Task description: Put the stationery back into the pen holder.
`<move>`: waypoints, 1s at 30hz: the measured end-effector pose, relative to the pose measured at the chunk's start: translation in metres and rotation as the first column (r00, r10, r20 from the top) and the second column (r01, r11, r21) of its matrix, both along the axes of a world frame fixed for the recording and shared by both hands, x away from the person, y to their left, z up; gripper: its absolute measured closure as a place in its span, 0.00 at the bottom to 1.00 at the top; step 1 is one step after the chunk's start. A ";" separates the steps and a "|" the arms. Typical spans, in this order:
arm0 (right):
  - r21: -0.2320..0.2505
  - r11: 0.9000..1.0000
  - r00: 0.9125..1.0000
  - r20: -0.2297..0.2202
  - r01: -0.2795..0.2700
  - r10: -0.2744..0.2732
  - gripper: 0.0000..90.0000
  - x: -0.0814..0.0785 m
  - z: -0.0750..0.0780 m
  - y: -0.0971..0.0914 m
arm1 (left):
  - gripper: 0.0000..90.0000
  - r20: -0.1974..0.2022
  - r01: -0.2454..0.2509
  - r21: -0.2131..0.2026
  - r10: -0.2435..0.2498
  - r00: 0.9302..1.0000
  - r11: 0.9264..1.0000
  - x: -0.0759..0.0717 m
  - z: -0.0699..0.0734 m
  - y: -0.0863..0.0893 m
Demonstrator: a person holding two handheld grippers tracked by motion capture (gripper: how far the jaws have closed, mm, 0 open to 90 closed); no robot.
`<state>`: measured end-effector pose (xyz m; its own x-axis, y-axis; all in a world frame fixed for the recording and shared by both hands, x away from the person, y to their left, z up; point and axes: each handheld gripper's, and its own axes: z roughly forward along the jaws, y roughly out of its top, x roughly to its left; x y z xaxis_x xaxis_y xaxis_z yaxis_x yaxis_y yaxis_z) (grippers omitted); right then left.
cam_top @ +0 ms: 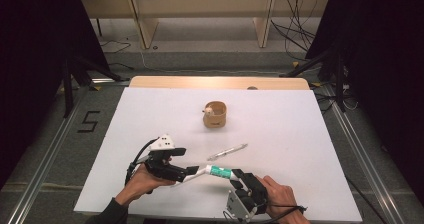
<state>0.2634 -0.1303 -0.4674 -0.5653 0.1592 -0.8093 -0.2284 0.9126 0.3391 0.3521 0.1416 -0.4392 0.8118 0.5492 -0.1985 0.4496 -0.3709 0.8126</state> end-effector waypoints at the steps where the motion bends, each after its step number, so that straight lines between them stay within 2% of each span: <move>1: 0.000 1.000 1.000 0.000 0.000 0.000 0.73 0.000 0.000 0.000 | 0.19 0.000 0.000 0.000 0.000 1.000 1.000 0.000 0.000 0.000; 2: -0.023 1.000 0.999 0.044 -0.014 0.015 0.73 -0.003 -0.002 0.002 | 0.19 -0.003 0.028 0.025 -0.028 1.000 0.999 0.000 0.004 -0.006; 3: -0.023 1.000 0.999 0.044 -0.014 0.015 0.73 -0.003 -0.002 0.002 | 0.19 -0.003 0.028 0.025 -0.028 1.000 0.999 0.000 0.004 -0.006; 4: -0.050 0.998 0.995 0.091 -0.037 0.042 0.73 -0.004 -0.004 0.003 | 0.19 -0.010 0.057 0.048 -0.057 0.998 0.997 0.001 0.007 -0.011; 5: -0.050 0.998 0.995 0.091 -0.037 0.042 0.73 -0.004 -0.004 0.003 | 0.19 -0.010 0.057 0.048 -0.057 0.998 0.997 0.001 0.007 -0.011; 6: -0.069 0.996 0.990 0.129 -0.050 0.059 0.73 -0.006 -0.005 0.004 | 0.19 -0.016 0.082 0.064 -0.081 0.997 0.995 0.002 0.009 -0.016; 7: -0.069 0.996 0.990 0.129 -0.050 0.059 0.73 -0.006 -0.005 0.004 | 0.19 -0.016 0.082 0.064 -0.081 0.997 0.995 0.002 0.009 -0.016; 8: -0.084 0.994 0.985 0.154 -0.062 0.075 0.73 -0.007 -0.007 0.004 | 0.19 -0.023 0.106 0.078 -0.104 0.994 0.991 0.002 0.011 -0.021; 9: -0.101 0.992 0.980 0.175 -0.076 0.092 0.73 -0.007 -0.008 0.004 | 0.19 -0.023 0.106 0.078 -0.104 0.994 0.991 0.002 0.011 -0.021; 10: -0.114 0.990 0.976 0.194 -0.082 0.103 0.73 -0.008 -0.009 0.004 | 0.19 -0.034 0.134 0.095 -0.131 0.991 0.986 0.003 0.012 -0.026; 11: -0.114 0.990 0.976 0.194 -0.082 0.103 0.73 -0.008 -0.009 0.004 | 0.19 -0.034 0.134 0.095 -0.131 0.991 0.986 0.003 0.012 -0.026; 12: -0.139 0.986 0.969 0.214 -0.093 0.122 0.73 -0.008 -0.011 0.005 | 0.19 -0.046 0.162 0.113 -0.158 0.986 0.980 0.004 0.013 -0.034; 13: -0.139 0.986 0.969 0.214 -0.093 0.122 0.73 -0.008 -0.011 0.005 | 0.19 -0.046 0.162 0.113 -0.158 0.986 0.980 0.004 0.013 -0.034; 14: -0.168 0.981 0.961 0.239 -0.100 0.139 0.73 -0.008 -0.013 0.005 | 0.19 -0.052 0.191 0.135 -0.186 0.981 0.972 0.005 0.014 -0.041; 15: -0.168 0.981 0.961 0.239 -0.100 0.139 0.73 -0.008 -0.013 0.005 | 0.19 -0.052 0.191 0.135 -0.186 0.981 0.972 0.005 0.014 -0.041; 16: -0.185 0.977 0.958 0.246 -0.104 0.148 0.73 -0.009 -0.016 0.006 | 0.20 -0.062 0.213 0.147 -0.206 0.977 0.966 0.005 0.015 -0.048; 17: -0.185 0.977 0.958 0.246 -0.104 0.148 0.73 -0.009 -0.016 0.006 | 0.20 -0.062 0.213 0.147 -0.206 0.977 0.966 0.005 0.015 -0.048; 18: -0.197 0.974 0.955 0.252 -0.108 0.157 0.73 -0.009 -0.017 0.006 | 0.20 -0.071 0.242 0.170 -0.233 0.970 0.955 0.006 0.017 -0.054; 19: -0.197 0.974 0.955 0.252 -0.108 0.157 0.73 -0.009 -0.017 0.006 | 0.20 -0.071 0.242 0.170 -0.233 0.970 0.955 0.006 0.017 -0.054; 20: -0.201 0.972 0.949 0.265 -0.118 0.170 0.73 -0.008 -0.017 0.006 | 0.20 -0.077 0.259 0.186 -0.248 0.966 0.948 0.008 0.018 -0.058; 21: -0.201 0.972 0.949 0.265 -0.118 0.170 0.73 -0.008 -0.017 0.006 | 0.20 -0.077 0.259 0.186 -0.248 0.966 0.948 0.008 0.018 -0.058; 22: -0.203 0.972 0.947 0.270 -0.122 0.175 0.73 -0.009 -0.017 0.006 | 0.21 -0.090 0.274 0.199 -0.261 0.961 0.941 0.010 0.018 -0.062; 23: -0.201 0.973 0.949 0.267 -0.117 0.169 0.73 -0.010 -0.018 0.006 | 0.21 -0.090 0.274 0.199 -0.261 0.961 0.941 0.010 0.018 -0.062; 24: -0.208 0.970 0.943 0.278 -0.124 0.180 0.73 -0.010 -0.017 0.006 | 0.21 -0.100 0.288 0.205 -0.273 0.957 0.935 0.012 0.019 -0.066; 25: -0.208 0.970 0.943 0.278 -0.124 0.180 0.73 -0.010 -0.017 0.006 | 0.22 -0.100 0.288 0.205 -0.273 0.957 0.935 0.012 0.019 -0.066; 26: -0.212 0.969 0.942 0.280 -0.126 0.183 0.73 -0.010 -0.017 0.007 | 0.22 -0.116 0.310 0.225 -0.290 0.950 0.924 0.014 0.019 -0.070; 27: -0.215 0.969 0.943 0.278 -0.125 0.183 0.73 -0.010 -0.018 0.007 | 0.22 -0.116 0.310 0.225 -0.290 0.950 0.924 0.014 0.019 -0.070; 28: -0.220 0.968 0.942 0.282 -0.122 0.183 0.73 -0.010 -0.018 0.007 | 0.23 -0.128 0.326 0.252 -0.302 0.945 0.911 0.015 0.019 -0.075; 29: -0.220 0.968 0.942 0.282 -0.122 0.183 0.73 -0.010 -0.018 0.007 | 0.23 -0.128 0.326 0.252 -0.302 0.945 0.911 0.015 0.019 -0.075; 30: -0.228 0.965 0.938 0.286 -0.131 0.195 0.73 -0.010 -0.019 0.008 | 0.23 -0.137 0.341 0.271 -0.314 0.939 0.900 0.016 0.019 -0.079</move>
<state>0.2537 -0.1225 -0.4869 -0.2918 -0.0993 -0.9513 -0.4429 0.8956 0.0424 0.3680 0.0629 -0.4204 0.9420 0.2994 -0.1514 0.3272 -0.7203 0.6116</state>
